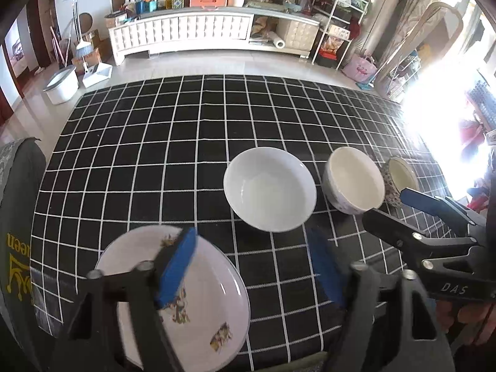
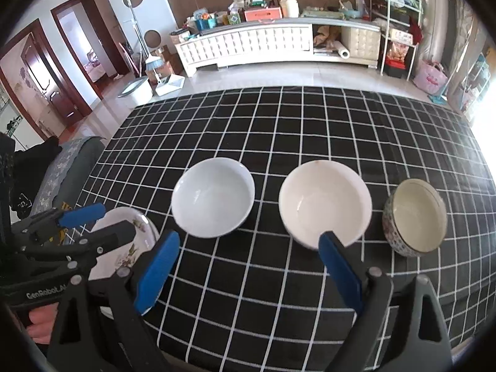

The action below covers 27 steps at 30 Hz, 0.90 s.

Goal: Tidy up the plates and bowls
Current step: 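Move both grippers to the plain white bowl and grasp its rim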

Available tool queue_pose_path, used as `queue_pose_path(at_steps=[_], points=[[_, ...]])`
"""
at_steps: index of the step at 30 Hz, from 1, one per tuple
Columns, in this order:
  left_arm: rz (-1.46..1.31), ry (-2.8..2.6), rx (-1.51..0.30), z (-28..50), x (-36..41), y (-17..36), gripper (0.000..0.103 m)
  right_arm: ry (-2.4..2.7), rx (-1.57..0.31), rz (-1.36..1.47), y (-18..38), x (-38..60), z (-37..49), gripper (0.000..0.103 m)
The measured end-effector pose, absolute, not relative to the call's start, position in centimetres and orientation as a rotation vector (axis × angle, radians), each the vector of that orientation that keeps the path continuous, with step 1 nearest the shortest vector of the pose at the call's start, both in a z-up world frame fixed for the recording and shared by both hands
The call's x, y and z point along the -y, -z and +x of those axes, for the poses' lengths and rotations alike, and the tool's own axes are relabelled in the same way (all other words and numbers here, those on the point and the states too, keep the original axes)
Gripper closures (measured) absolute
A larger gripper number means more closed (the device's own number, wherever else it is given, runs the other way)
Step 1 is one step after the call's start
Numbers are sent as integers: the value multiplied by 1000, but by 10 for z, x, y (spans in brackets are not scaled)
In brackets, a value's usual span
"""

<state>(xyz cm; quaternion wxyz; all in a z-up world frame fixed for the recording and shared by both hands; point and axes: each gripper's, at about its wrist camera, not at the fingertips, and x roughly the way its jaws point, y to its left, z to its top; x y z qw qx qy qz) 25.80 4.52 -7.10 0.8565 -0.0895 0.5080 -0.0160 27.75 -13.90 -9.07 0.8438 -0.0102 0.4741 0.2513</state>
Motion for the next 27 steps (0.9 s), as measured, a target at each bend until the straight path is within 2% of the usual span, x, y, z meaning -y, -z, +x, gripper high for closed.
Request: queue_pose_path(at_steps=[4,6,8,15,16,18,22,24,27], points=[[-180,33,-1079,275,-50,79,26,-549,-1003,-42,98,130,293,15],[-177,32,-1087,285,-53,84,26,-547,-996,-49,101,128,297,22],[-178,34,-1089,292,-53,88,26,-524,-995,-60,106,126,305,33],[-235,41,-1153,317,-57,112,27,-556,-1043,-92,125,116,325,46],[-232,40,-1157,320,-57,116,29,-561,-1048,-96,128,114,327,48],[-218,37,-1168,325,-57,122,40,-565,-1051,-106,131,112,331,49],[-193,22,-1190,334,-57,134,51,-582,-1054,-114,134,108,337,51],[-198,18,-1202,338,-59,139,63,-583,-1057,-123,136,106,340,54],[-210,16,-1223,341,-63,146,73,-589,-1072,-137,143,101,343,61]])
